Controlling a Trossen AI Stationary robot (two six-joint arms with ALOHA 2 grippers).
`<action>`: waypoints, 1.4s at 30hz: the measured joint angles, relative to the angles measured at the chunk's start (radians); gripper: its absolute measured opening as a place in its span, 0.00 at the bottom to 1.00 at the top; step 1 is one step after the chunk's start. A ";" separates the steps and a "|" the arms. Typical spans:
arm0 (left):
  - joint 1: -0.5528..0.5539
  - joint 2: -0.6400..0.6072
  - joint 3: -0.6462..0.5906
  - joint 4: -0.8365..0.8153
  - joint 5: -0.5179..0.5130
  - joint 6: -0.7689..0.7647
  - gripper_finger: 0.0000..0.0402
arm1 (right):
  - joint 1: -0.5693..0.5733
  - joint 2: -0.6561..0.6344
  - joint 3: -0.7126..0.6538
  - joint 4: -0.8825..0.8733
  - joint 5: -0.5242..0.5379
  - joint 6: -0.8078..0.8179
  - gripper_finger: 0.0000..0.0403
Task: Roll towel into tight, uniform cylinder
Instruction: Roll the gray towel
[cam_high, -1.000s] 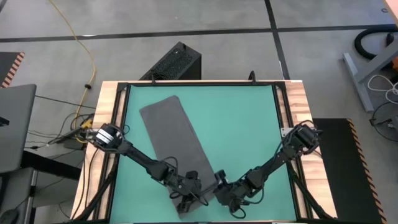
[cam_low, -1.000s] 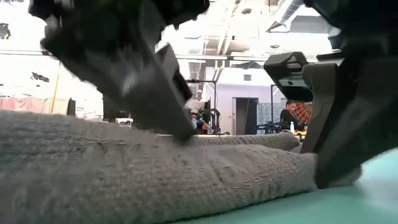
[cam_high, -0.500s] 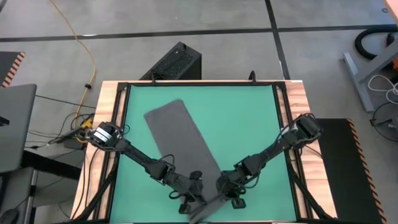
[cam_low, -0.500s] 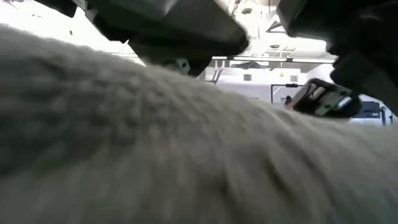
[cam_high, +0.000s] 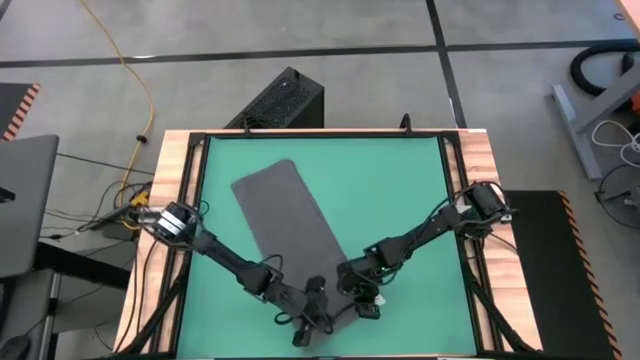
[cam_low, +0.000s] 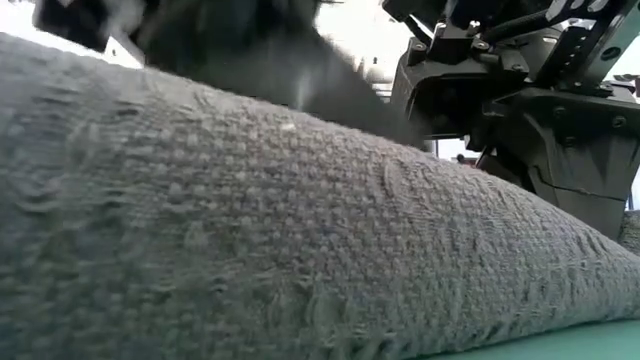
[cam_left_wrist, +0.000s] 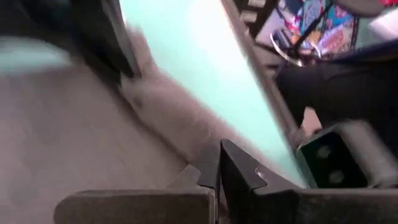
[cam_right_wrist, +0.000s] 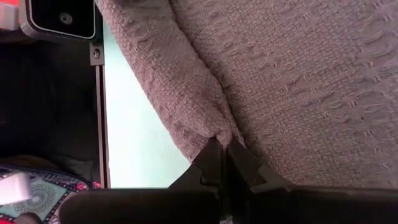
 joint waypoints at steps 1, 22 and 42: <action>0.000 0.018 0.000 0.010 0.015 -0.006 0.00 | 0.000 0.000 0.000 0.000 0.000 0.000 0.06; 0.002 0.074 0.019 -0.081 -0.015 -0.042 0.00 | -0.016 -0.083 -0.003 -0.119 0.021 -0.069 0.35; 0.034 0.146 0.021 -0.032 0.026 -0.068 0.00 | 0.317 -0.143 -0.001 0.028 0.658 -0.472 0.39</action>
